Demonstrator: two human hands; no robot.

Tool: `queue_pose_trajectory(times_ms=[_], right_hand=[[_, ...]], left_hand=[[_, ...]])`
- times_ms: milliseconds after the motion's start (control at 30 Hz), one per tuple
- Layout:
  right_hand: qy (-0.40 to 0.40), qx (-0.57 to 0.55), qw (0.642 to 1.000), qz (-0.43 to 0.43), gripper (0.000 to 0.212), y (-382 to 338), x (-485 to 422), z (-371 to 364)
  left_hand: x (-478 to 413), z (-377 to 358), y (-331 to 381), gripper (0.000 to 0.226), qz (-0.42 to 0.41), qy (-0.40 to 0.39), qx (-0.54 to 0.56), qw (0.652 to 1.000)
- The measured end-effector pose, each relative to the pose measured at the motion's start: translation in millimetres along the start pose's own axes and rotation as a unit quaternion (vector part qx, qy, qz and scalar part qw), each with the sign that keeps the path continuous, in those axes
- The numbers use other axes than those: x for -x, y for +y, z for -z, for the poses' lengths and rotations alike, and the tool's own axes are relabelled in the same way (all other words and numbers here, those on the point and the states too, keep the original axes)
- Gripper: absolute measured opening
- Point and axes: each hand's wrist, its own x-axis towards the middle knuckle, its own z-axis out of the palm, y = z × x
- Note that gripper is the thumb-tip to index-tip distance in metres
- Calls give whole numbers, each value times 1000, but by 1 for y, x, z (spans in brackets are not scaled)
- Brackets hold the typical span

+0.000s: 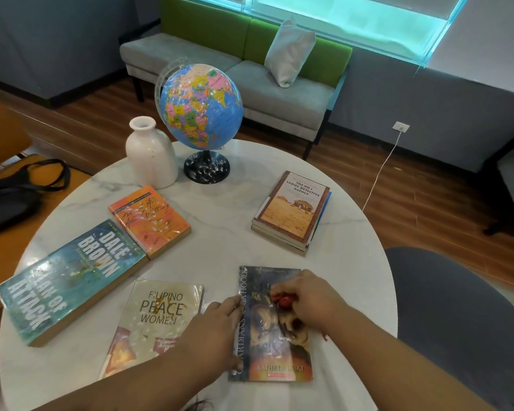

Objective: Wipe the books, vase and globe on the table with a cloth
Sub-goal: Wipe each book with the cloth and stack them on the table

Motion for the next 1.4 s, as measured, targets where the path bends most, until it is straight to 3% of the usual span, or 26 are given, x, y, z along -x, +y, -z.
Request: queue_pose_trajectory(times_ms=[100,233,367,533,700,833,1000,1133,1233,1333,1400], right_hand=[[32,23,999,14,61,-10,1,-6],[-27,0,997,72,58,-6,13,-14],[33,3,999,9,55,4,13,-4],[0,-2,994,105,48,-4,38,-14],[66,-11,998,-2,50,5,36,-5],[12,-11,997,74,53,-7,53,-19],[66,-53,995,-43,42,-9,66,-11],[41,-53,997,-39,53,-18,77,-34],[73,-122,984,-105,51,-19,81,-26],[133,-227,951,-161,55,-26,85,-8],[134,-268,942,-151,57,-35,95,8]], left_hand=[[0,0,0,99,2,-4,-3,1000],[0,2,2,98,4,-9,-14,1000],[1,4,5,99,8,-14,-14,1000],[3,4,5,98,11,-15,-16,1000],[4,4,5,100,13,-15,-17,1000],[5,6,5,98,3,-20,-56,998],[2,10,3,96,-15,-33,-107,994],[1,7,0,96,-22,-31,-112,993],[2,8,-3,96,-32,-31,-116,992],[-1,18,-2,81,-39,-32,-105,993],[-4,28,0,67,-48,-5,-15,999]])
